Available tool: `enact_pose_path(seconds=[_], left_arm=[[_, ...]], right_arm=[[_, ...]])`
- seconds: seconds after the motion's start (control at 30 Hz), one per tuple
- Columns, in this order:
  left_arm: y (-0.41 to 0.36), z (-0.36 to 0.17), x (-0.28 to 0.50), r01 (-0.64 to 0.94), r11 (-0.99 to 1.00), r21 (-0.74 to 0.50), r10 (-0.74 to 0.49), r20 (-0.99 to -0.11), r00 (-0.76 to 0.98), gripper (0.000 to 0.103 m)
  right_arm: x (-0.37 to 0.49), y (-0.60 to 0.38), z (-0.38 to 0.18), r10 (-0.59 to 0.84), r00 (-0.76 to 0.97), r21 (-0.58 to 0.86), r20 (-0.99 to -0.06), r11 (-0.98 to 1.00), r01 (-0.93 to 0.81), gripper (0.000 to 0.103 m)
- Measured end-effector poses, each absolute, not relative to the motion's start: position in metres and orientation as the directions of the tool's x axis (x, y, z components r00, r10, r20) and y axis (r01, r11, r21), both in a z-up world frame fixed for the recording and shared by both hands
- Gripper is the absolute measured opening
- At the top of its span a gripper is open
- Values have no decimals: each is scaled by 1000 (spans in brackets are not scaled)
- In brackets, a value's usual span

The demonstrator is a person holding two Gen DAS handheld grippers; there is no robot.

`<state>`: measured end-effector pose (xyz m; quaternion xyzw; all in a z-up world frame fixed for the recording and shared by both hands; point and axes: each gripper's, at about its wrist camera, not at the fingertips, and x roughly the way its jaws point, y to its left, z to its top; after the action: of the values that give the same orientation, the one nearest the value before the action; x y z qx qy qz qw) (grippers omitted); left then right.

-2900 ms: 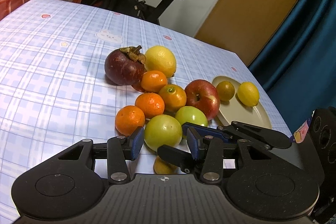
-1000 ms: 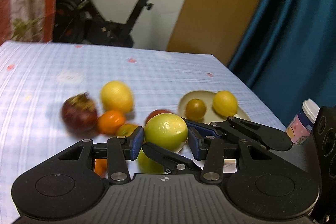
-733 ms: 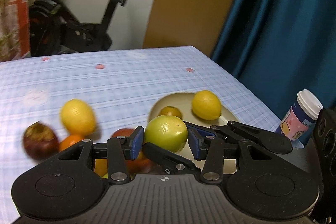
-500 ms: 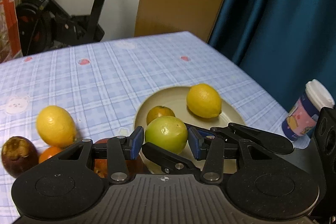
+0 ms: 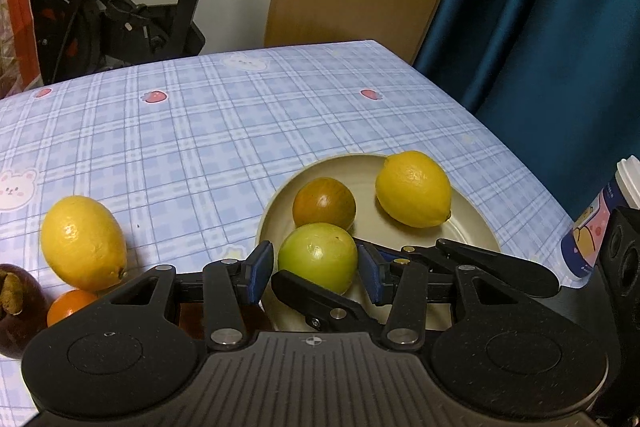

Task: Organize fruits
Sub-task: 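Lower the pale green fruit onto the plate and open the left gripper, then move the left gripper back to the pile toward the red apple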

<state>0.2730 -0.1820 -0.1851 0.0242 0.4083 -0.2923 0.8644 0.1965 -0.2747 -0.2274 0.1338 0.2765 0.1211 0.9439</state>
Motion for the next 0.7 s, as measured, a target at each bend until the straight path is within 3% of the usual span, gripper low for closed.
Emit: enact_pose_path(seconds=[0.3, 0.4, 0.7], left_arm=[[-174, -180, 273, 502, 837, -217, -491, -700, 517, 52], [-156, -171, 275, 471, 844, -255, -504, -677, 537, 52], [-76, -147, 268, 371, 876, -308, -480, -627, 613, 52]], right_arm=[[196, -274, -231, 235, 830, 275, -507, 956, -103, 49], [193, -277, -230, 202, 845, 274, -495, 959, -69, 58], [169, -278, -220, 224, 904, 300, -364, 947, -114, 59]])
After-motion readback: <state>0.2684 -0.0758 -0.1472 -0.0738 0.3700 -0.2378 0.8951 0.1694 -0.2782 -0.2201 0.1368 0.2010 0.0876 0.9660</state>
